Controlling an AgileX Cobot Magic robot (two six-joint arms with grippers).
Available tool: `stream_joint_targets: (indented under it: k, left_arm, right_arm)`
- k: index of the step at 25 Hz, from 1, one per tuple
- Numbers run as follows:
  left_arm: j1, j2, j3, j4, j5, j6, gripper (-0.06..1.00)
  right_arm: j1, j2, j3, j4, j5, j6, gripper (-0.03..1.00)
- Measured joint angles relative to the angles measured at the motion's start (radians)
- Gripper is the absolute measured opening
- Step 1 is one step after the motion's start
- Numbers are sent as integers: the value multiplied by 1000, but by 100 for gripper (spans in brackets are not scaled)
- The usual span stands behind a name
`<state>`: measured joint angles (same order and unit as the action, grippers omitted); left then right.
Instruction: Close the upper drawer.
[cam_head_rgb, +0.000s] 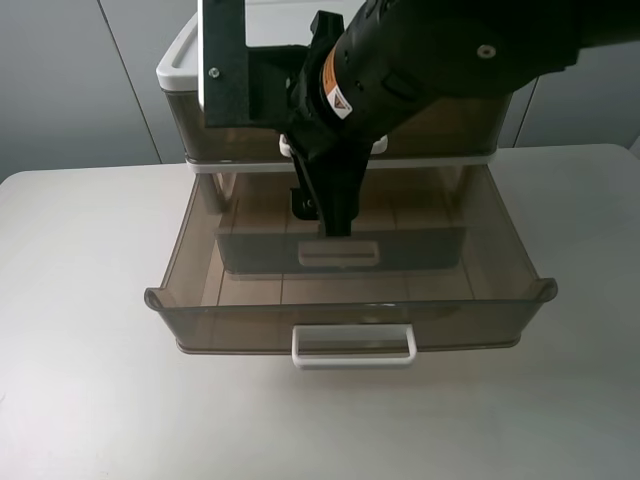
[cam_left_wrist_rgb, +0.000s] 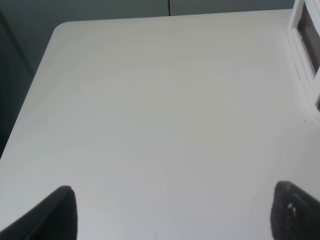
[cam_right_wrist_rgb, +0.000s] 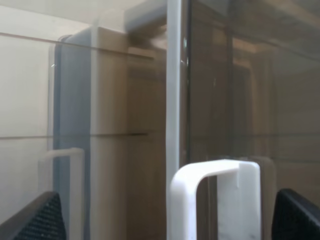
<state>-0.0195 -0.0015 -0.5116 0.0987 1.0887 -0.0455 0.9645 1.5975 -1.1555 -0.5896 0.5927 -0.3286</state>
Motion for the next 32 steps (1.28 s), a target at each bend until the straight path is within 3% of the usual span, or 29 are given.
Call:
stream_joint_targets:
  k: [9,22,32]
  left_arm:
    - [0,0,0,0,0,2,74]
    - [0,0,0,0,0,2,74]
    - [0,0,0,0,0,2,74]
  right_arm:
    - [2,-34,0,95,13,0,63]
    - [31,-81,0,243,195,0,63]
    - [31,-60,0,331,225,-40,63]
